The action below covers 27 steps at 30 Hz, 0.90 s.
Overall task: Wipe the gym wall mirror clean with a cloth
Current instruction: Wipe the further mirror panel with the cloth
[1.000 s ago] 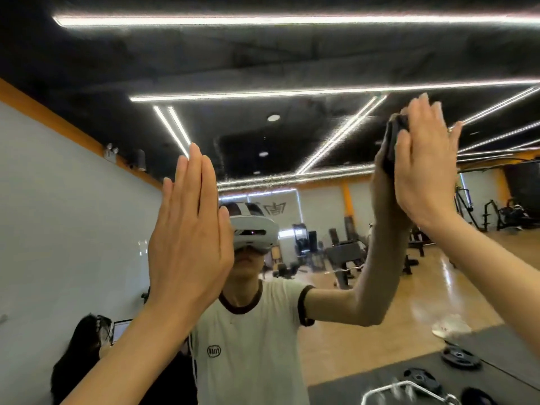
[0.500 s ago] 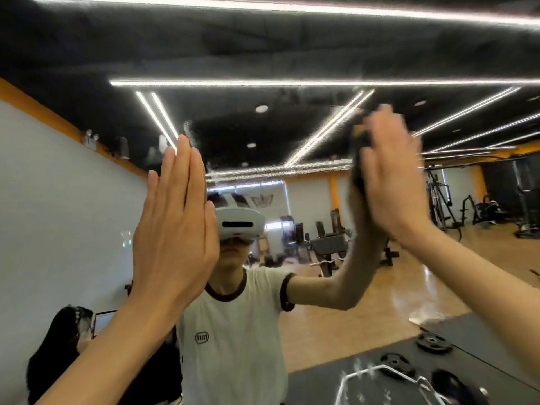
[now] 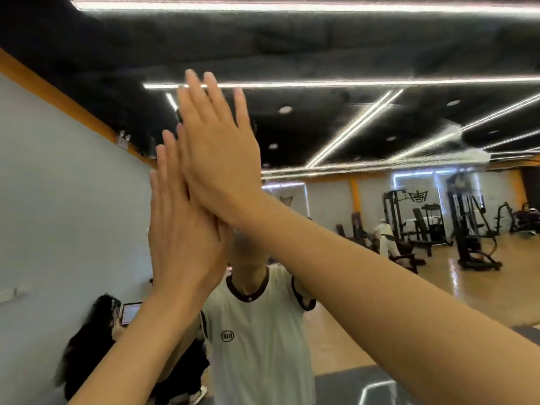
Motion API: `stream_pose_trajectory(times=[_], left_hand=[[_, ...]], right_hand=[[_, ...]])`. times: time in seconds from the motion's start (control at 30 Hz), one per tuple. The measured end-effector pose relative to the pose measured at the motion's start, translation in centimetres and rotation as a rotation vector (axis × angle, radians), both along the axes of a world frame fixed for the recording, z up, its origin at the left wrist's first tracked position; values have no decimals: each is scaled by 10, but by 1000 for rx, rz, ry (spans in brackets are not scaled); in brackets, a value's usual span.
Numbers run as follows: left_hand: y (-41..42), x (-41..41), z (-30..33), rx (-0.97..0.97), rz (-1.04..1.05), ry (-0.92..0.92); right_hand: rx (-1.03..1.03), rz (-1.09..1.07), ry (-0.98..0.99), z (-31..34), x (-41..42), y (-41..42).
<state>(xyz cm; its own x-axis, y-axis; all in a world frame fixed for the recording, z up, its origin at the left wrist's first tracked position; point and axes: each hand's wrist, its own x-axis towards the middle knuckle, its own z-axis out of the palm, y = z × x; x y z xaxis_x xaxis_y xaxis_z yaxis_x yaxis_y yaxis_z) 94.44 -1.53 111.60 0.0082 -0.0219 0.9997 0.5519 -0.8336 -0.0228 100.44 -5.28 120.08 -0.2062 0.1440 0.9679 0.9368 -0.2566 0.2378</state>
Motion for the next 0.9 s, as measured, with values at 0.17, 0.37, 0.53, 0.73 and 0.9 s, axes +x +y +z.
stream_pose_trajectory(times=[0.17,0.37,0.53,0.73,0.9], left_hand=[[2,2,-1,36,121,16],[5,2,-4,46,99,73],[8,1,-5,53,84,86],[7,1,-5,54,63,67],[5,0,-5,67,91,76]], right_hand=[[63,28,-29,9,50,-16],[265,53,367,-7,158,-69],[344,93,405,-6,101,-40],[75,51,-70,-3,48,-8],[173,127,215,-32,172,-74]])
